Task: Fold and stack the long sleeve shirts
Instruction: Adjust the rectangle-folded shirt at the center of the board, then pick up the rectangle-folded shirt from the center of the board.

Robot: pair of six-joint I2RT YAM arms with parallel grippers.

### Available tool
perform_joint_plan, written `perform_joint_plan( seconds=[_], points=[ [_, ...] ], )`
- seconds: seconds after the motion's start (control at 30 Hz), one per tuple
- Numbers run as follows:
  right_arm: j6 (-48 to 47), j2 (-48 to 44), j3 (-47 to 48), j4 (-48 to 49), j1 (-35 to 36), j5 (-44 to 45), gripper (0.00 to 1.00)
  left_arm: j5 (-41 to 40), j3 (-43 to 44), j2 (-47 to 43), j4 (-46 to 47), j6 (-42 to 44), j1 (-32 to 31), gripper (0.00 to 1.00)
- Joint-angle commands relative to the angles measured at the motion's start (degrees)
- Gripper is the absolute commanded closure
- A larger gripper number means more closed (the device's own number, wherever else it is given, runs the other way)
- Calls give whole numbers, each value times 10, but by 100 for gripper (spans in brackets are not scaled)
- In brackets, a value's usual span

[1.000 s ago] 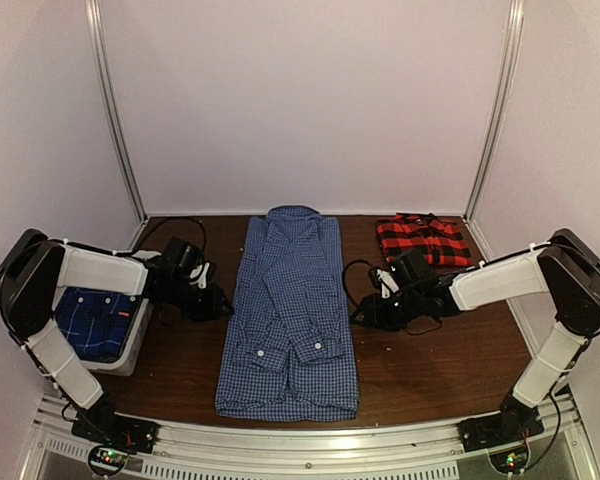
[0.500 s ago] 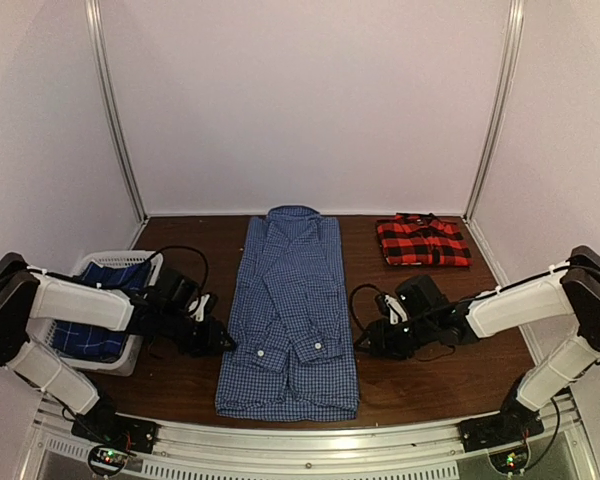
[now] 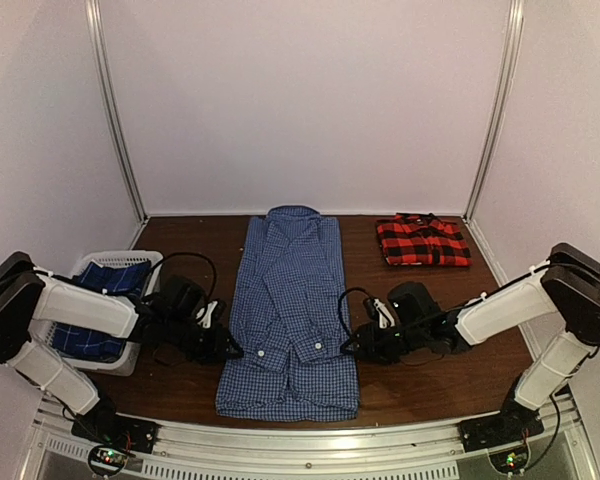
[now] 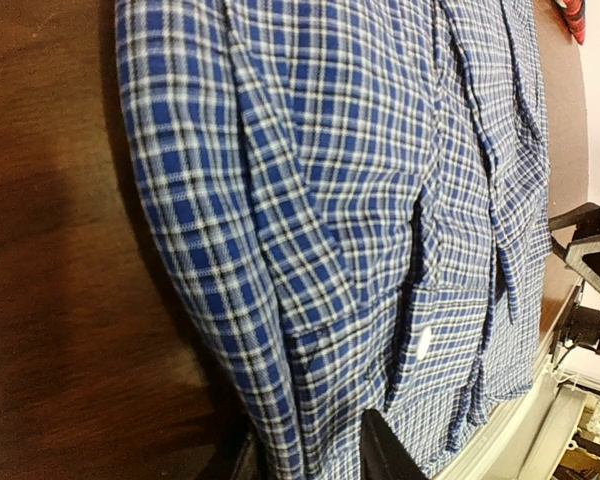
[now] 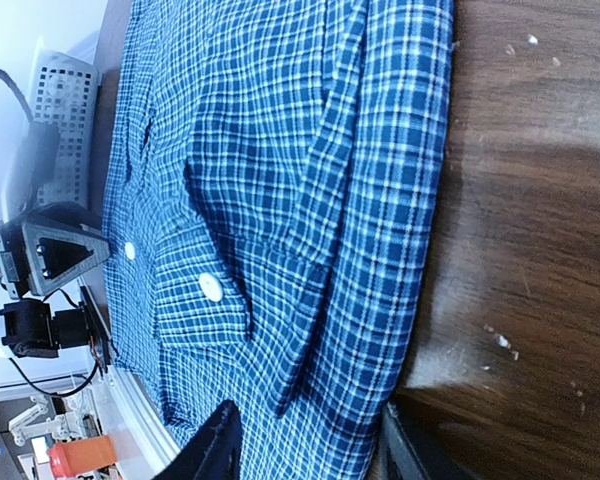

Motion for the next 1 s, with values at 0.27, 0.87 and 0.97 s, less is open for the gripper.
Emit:
perform_joint_plan(
  seconds=[0.27, 0.87, 0.97],
  points=[
    [4, 19, -18, 5, 5, -6, 56, 0, -2, 23, 0, -31, -49, 81],
    [2, 20, -30, -2, 5, -19, 70, 4, -22, 11, -15, -47, -56, 70],
    [2, 19, -33, -1, 5, -20, 71, 4, -33, 9, -14, -49, -56, 71]
  ],
)
